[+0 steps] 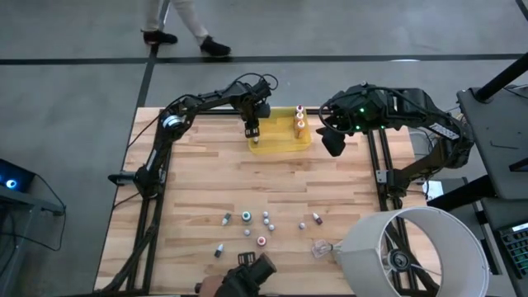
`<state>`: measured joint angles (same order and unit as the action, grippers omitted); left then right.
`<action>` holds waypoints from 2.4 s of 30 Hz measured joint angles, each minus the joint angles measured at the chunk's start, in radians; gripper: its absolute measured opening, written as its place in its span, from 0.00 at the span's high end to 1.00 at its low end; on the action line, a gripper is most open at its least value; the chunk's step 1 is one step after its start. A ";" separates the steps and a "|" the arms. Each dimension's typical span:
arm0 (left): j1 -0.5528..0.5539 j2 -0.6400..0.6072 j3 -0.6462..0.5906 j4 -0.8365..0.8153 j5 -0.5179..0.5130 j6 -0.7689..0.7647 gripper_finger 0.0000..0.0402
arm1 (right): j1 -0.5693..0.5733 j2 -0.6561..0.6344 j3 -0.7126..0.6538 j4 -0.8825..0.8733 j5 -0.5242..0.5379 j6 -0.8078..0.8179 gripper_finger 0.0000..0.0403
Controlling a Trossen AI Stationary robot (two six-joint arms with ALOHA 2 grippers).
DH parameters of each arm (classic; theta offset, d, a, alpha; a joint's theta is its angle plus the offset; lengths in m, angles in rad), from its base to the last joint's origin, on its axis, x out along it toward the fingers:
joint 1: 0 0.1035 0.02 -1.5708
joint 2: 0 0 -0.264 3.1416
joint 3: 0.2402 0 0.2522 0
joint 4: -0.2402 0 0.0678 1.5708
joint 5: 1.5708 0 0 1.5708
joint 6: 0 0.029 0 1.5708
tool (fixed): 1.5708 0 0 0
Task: Pick & Place food coloring
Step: Put the small dark green food coloring bottle into the yellow bin, then put the left small green food coloring bottle into the yellow bin
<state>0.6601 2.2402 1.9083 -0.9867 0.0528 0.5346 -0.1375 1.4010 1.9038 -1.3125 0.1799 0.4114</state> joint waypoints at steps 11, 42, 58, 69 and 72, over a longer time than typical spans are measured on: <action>0.000 0.000 0.000 -0.001 0.017 -0.001 0.87 | 0.000 0.000 0.000 0.000 0.000 0.000 0.57; -0.022 0.002 0.436 -0.241 -0.017 -0.037 0.76 | 0.000 0.000 0.000 -0.023 0.000 -0.009 0.57; -0.122 -0.152 0.372 -0.306 -0.014 -0.180 0.76 | 0.000 0.001 0.000 -0.023 0.001 -0.019 0.57; -0.218 -0.251 0.360 -0.429 0.012 -0.294 0.76 | 0.000 0.001 0.000 -0.024 0.001 -0.025 0.57; -0.247 -0.296 0.345 -0.436 0.012 -0.313 0.76 | 0.000 0.001 0.000 -0.023 0.001 -0.027 0.57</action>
<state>0.4134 1.9446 2.2537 -1.4230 0.0649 0.2217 -0.1371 1.4017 1.9036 -1.3357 0.1807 0.3843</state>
